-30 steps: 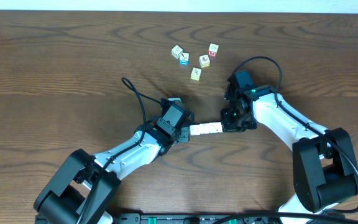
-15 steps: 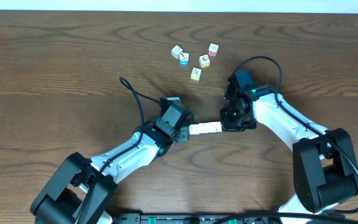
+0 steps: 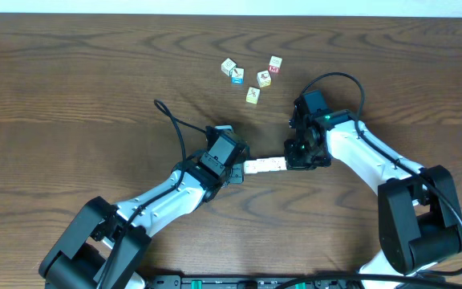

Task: Lift 5 blocks

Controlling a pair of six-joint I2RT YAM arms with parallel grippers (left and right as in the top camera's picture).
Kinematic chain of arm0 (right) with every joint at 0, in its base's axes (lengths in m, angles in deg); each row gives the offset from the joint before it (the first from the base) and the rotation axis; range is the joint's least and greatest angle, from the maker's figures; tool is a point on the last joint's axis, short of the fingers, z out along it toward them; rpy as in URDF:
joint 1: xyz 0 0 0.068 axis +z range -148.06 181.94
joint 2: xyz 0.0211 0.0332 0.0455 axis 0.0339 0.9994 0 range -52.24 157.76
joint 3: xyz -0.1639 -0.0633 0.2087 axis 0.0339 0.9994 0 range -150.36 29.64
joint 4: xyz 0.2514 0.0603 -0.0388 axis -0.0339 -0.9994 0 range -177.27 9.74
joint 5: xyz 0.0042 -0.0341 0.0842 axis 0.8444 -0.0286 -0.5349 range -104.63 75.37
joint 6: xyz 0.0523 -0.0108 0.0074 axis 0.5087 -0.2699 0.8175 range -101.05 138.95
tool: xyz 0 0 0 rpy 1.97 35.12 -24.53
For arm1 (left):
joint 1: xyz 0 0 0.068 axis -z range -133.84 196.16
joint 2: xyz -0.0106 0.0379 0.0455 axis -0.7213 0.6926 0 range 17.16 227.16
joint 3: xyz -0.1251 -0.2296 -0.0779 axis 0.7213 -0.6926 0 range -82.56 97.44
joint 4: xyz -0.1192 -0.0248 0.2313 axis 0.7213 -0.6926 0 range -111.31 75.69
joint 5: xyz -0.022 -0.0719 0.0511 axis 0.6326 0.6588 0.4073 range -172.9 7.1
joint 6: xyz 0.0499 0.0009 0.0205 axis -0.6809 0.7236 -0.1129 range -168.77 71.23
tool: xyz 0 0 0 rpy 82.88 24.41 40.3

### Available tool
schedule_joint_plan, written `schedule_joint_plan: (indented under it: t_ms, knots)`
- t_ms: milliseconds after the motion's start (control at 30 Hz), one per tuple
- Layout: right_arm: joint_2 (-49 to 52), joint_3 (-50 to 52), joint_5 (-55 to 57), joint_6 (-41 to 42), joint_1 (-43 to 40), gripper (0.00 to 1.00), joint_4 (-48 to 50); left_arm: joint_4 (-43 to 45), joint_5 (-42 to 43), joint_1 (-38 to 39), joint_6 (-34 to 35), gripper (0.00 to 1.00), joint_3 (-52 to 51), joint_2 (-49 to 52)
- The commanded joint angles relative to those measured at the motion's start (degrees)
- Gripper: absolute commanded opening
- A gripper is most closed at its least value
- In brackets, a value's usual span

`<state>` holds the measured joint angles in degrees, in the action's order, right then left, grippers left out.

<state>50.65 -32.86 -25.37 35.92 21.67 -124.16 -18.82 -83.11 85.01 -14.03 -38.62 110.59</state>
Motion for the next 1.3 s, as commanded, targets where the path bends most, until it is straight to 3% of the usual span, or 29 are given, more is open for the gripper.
schedule_joint_plan:
  t_ms: [0, 1267]
  knots:
    - [-2.8, -0.6, -21.1, -1.2, 3.3, 0.01, 1.3, 4.4, 13.1, 3.0, 1.1, 0.07, 2.2, -3.3]
    - [-9.7, -0.6, -22.6, -1.3, 3.4, 0.01, 0.3, 4.4, 13.1, 3.0, 1.1, 0.07, 2.3, -10.9]
